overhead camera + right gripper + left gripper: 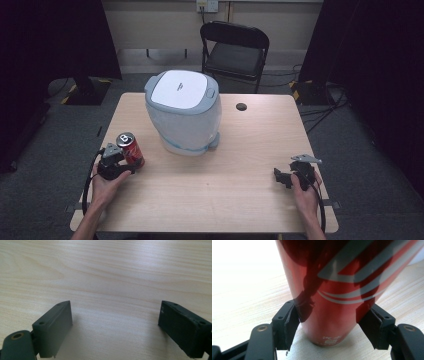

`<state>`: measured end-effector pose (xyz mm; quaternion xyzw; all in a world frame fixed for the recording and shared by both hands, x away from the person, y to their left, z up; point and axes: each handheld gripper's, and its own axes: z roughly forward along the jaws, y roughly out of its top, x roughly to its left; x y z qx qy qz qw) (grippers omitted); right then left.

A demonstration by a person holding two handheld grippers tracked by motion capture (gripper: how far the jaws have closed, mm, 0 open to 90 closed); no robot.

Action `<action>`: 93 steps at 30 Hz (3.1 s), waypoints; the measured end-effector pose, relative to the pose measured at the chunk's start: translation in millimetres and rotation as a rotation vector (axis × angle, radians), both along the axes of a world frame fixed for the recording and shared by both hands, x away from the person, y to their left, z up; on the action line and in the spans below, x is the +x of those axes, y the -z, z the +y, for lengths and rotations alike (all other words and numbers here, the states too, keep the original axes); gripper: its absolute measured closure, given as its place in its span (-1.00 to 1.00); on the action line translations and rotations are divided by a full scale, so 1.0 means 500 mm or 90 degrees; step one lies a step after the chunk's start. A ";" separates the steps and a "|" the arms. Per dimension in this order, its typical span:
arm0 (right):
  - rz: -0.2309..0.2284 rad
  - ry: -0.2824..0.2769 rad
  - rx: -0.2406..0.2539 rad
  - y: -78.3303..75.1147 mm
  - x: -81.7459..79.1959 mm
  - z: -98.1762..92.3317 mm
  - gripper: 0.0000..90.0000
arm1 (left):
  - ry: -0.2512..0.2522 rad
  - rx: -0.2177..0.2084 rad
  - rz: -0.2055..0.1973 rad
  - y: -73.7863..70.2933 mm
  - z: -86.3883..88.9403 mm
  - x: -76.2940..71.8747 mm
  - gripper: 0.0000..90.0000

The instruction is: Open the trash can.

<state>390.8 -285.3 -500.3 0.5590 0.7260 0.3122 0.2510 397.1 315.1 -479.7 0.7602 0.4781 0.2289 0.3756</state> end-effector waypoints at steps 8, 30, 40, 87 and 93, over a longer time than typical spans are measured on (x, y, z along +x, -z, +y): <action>-0.001 0.009 0.000 0.000 -0.002 0.003 -0.76 | 0.004 -0.011 0.013 0.001 -0.002 -0.008 -0.40; -0.021 -0.065 -0.013 -0.009 -0.006 0.047 -0.58 | 0.017 -0.049 0.023 -0.011 0.003 -0.113 -0.27; -0.064 -0.165 0.001 -0.049 0.048 0.144 -0.34 | 0.082 -0.046 0.018 -0.027 -0.066 -0.119 -0.11; -0.043 -0.361 0.073 -0.032 0.275 0.387 -0.09 | 0.128 -0.006 0.052 0.007 -0.215 -0.013 -0.26; -0.023 -0.364 0.086 -0.033 0.242 0.378 -0.10 | 0.123 -0.018 0.052 0.006 -0.210 -0.015 -0.26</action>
